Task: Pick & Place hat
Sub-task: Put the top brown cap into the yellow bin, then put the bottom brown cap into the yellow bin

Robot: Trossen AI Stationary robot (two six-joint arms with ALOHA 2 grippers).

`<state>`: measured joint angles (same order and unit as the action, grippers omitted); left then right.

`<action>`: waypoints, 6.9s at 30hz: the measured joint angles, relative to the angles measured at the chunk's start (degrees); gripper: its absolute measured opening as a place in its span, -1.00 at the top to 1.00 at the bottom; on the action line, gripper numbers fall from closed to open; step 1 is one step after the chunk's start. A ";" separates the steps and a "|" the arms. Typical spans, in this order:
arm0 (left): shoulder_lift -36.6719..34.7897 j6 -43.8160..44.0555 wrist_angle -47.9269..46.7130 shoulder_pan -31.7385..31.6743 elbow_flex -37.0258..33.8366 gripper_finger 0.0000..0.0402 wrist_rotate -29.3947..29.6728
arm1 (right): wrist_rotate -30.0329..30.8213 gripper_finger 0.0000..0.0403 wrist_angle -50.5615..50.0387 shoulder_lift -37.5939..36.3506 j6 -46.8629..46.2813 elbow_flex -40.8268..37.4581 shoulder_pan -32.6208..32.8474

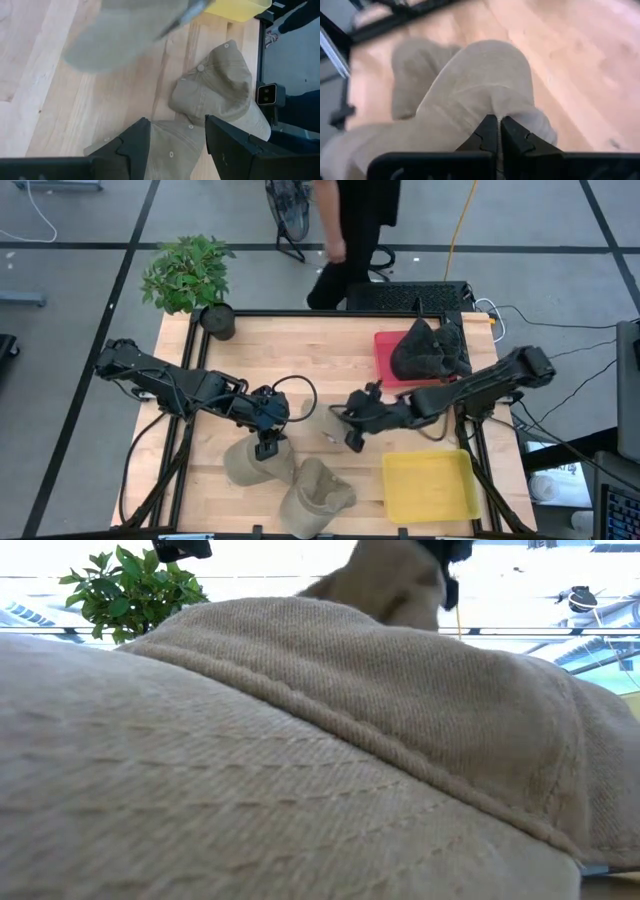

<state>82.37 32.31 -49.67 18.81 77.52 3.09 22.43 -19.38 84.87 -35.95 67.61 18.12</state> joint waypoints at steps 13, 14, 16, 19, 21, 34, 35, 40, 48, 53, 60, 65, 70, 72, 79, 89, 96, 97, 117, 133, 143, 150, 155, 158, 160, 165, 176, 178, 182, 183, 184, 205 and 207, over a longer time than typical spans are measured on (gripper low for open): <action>0.00 -0.29 -0.02 0.00 0.00 0.06 0.02 | 1.46 1.00 -0.60 -13.88 3.51 0.00 5.97; 0.00 -0.34 -0.05 0.00 0.00 0.06 0.03 | 1.35 1.00 -1.18 -14.54 3.76 0.00 6.92; 0.00 -0.43 -0.16 0.00 0.00 0.06 0.02 | 1.34 1.00 -4.60 -15.47 4.39 0.46 8.58; 0.00 -0.71 -0.26 -0.02 0.00 0.06 0.02 | 2.55 1.00 -14.64 -15.52 6.86 4.02 10.75; 0.00 -0.93 -0.26 -0.08 0.00 0.06 0.04 | 5.10 1.00 -21.98 -15.05 9.37 7.64 11.95; 0.00 -1.04 -2.30 -0.83 0.00 0.06 0.05 | 2.89 1.00 -51.74 -9.70 6.89 25.48 19.88; 0.00 -1.00 -2.42 -0.83 0.00 0.06 0.22 | 2.01 1.00 -53.45 -8.81 5.92 25.50 20.88; 0.00 -1.11 -2.99 -0.83 0.00 0.06 1.91 | -4.20 1.00 -61.79 -4.11 -1.25 25.51 24.66; 0.00 -1.81 -3.02 -0.83 0.00 0.06 2.54 | -4.69 1.00 -66.37 -0.55 -13.29 25.51 32.60; 0.00 -1.27 -3.37 -0.83 0.00 0.06 2.58 | -4.90 1.00 -66.30 -0.48 -23.93 25.51 38.77; -0.01 -0.74 -3.32 -0.83 0.00 0.06 3.24 | -10.70 1.00 -70.61 2.61 -32.97 24.38 44.75; 0.00 -0.63 -3.30 -0.83 0.00 0.06 4.16 | -12.61 1.00 -70.77 4.60 -39.54 20.82 46.89; 0.00 -0.50 -3.26 -0.83 0.00 0.06 4.44 | -12.03 1.00 -70.61 6.45 -44.52 17.55 48.24; 0.00 -0.50 -3.26 -0.83 0.00 0.06 4.44 | -12.07 1.00 -70.12 7.03 -46.03 16.44 48.84; -0.02 -0.13 -3.30 -0.83 0.00 0.06 4.42 | -16.61 1.00 -64.32 7.21 -50.37 12.89 51.52; -0.01 -0.73 -3.80 -0.83 0.00 0.06 4.42 | -19.77 1.00 -55.56 7.21 -57.13 11.52 54.32; -0.01 -1.30 -3.78 -0.83 0.00 0.06 4.44 | -21.24 1.00 -52.73 7.21 -57.91 11.52 54.37; -0.01 -1.41 -3.78 -0.83 0.00 0.06 4.44 | -21.36 1.00 -52.66 7.21 -57.91 11.52 54.37; -0.02 -1.61 -3.96 -0.82 0.00 0.06 4.92 | -26.41 1.00 -44.43 7.16 -62.50 6.19 54.84; -0.02 -2.04 -4.15 -0.83 0.00 0.06 5.46 | -31.29 1.00 -46.80 7.16 -69.93 6.19 55.79; -0.02 -2.62 -5.56 -0.83 0.00 0.06 6.35 | -30.69 0.94 -45.75 7.16 -70.52 6.19 55.79; -0.02 -2.71 -5.88 -0.95 0.00 0.06 7.61 | -28.85 0.64 -44.69 7.16 -71.18 6.69 55.47; -0.02 -3.24 -5.88 -1.19 0.00 0.06 7.64 | -28.64 0.38 -44.81 7.16 -71.18 6.71 55.46; -0.02 -3.32 -5.86 -1.27 0.00 0.06 7.63 | -28.58 0.25 -45.27 7.07 -71.11 6.75 54.86; -0.02 -3.32 -5.86 -1.27 0.00 0.06 7.67 | -28.51 0.18 -46.39 6.58 -71.07 6.75 54.25; -0.02 -3.58 -5.86 -1.61 0.00 0.06 7.77 | -27.03 0.06 -50.56 4.33 -70.26 6.78 52.81; -0.02 -3.62 -5.86 -1.97 0.00 0.06 7.91 | -12.81 0.02 -62.13 -3.79 -66.39 6.78 46.48; -0.02 -3.62 -5.84 -1.97 0.00 0.06 7.91 | -8.48 0.02 -63.24 -5.91 -64.41 6.78 44.11; -0.02 -3.25 -5.84 -1.97 0.00 0.06 7.93 | 0.33 0.02 -62.37 -9.90 -59.69 6.78 38.00; -0.02 -3.11 -5.84 -1.97 0.00 0.06 7.93 | 2.56 0.02 -61.31 -10.74 -58.44 6.78 36.24; -0.02 -3.04 -5.84 -1.97 0.00 0.06 7.93 | 4.39 0.02 -59.81 -11.57 -56.67 6.78 34.24; -0.02 -1.77 -5.84 -1.76 0.00 0.06 7.44 | -22.59 0.02 -12.97 3.21 -2.64 6.69 5.03; -0.02 -1.77 -5.84 -1.75 0.00 0.06 7.43 | -22.58 0.02 -11.22 4.77 -0.22 6.69 5.07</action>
<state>82.35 30.55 -55.51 17.06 77.52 10.52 -0.15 -30.59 89.63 -36.17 74.30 23.19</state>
